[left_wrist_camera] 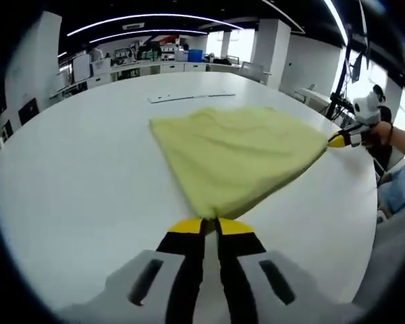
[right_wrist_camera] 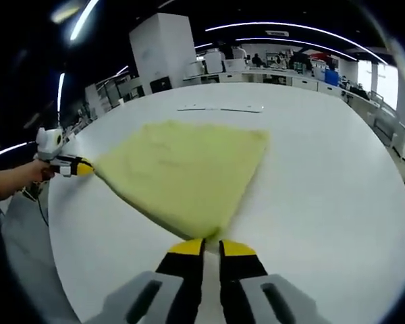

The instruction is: Fold the garment on the visible template until the final outline fits inside the template.

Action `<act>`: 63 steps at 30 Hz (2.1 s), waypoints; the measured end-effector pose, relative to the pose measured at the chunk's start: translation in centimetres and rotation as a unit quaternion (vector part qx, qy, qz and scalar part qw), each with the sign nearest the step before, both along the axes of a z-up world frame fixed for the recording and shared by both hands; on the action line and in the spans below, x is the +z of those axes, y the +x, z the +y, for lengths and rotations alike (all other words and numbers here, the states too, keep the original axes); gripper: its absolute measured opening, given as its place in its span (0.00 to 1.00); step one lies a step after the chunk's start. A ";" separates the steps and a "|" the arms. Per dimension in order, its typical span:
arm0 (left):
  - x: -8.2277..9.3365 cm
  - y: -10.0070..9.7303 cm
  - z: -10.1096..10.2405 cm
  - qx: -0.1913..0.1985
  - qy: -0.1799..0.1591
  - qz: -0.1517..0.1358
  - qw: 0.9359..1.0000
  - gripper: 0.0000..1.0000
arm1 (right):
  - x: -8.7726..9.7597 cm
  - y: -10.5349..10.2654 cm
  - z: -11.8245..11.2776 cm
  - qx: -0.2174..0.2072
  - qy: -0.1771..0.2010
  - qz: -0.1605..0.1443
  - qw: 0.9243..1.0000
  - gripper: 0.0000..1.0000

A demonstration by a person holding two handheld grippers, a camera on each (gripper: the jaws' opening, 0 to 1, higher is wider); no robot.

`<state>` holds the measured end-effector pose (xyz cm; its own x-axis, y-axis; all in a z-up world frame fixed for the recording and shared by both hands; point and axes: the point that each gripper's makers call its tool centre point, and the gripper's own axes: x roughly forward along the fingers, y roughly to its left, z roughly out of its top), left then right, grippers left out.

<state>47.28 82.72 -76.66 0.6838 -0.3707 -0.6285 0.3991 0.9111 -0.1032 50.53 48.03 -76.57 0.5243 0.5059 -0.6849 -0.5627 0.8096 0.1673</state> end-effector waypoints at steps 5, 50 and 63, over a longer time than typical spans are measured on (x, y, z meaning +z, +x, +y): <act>-0.2 -0.3 -0.1 -0.002 -0.003 0.010 1.000 0.00 | 0.0 0.0 0.0 -0.001 0.001 0.001 1.000 0.00; -0.1 -4.8 -0.1 -0.033 0.016 0.013 0.999 0.00 | 0.2 -4.0 -1.6 -0.001 -0.015 0.023 1.000 0.00; -0.3 -6.4 0.0 -0.025 0.010 0.021 0.999 0.00 | 0.1 -5.7 -1.3 0.003 -0.020 0.031 0.999 0.00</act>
